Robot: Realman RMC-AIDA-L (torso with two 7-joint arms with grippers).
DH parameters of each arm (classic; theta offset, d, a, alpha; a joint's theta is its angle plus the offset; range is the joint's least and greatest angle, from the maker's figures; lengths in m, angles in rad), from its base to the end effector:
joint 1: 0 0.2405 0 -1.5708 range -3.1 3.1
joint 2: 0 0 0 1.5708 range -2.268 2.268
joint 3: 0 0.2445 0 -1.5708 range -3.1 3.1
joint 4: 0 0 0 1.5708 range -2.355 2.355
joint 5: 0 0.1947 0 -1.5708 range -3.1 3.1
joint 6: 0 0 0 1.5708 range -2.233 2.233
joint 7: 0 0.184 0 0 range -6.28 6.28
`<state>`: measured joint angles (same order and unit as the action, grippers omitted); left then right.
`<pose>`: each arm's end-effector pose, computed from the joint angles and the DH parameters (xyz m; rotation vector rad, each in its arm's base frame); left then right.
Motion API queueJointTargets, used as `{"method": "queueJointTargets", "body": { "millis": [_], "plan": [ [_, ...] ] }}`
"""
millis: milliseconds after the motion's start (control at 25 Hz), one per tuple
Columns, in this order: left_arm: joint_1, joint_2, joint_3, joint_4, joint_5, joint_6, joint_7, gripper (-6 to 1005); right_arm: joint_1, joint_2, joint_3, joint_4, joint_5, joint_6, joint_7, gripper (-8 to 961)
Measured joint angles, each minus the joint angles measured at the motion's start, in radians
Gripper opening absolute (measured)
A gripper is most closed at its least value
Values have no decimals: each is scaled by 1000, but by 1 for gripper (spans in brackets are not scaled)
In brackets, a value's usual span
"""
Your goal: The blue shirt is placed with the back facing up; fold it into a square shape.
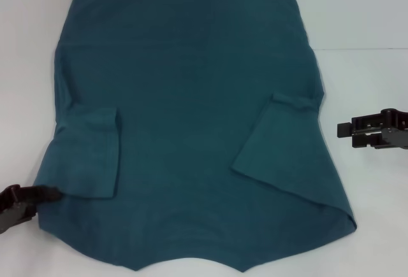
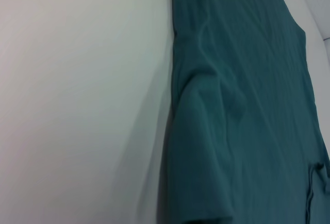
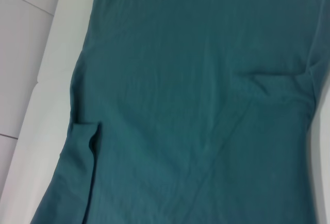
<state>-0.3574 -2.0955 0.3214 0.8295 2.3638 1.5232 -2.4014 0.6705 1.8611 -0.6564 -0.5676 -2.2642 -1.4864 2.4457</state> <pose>-0.3466 0.2809 0.0162 -1.7520 -2.0839 -0.6531 0.2723 0.3696 0.0301 -2.1968 1.8993 0.4095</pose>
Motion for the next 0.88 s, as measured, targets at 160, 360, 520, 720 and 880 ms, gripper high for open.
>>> {"method": "queueJointTargets", "body": {
  "millis": [160,360,520,720,880],
  "plan": [
    [-2,0,5,0,0,12,9,392,-2,0,0,0,0,0,-3,614],
    [-7,0,7,-4,0,14,11,151,-10,0,0,0,0,0,-5,614],
    [-8,2,1,-4,-19,39,26,60,-18,-1,5,3,0,0,-5,613],
    [-7,8,-24,0,-93,119,70,14,-33,-16,8,0,0,-31,-12,614],
    [-11,13,-43,2,-109,139,80,14,-40,-42,2,-8,-11,-92,-17,614]
  ]
}}
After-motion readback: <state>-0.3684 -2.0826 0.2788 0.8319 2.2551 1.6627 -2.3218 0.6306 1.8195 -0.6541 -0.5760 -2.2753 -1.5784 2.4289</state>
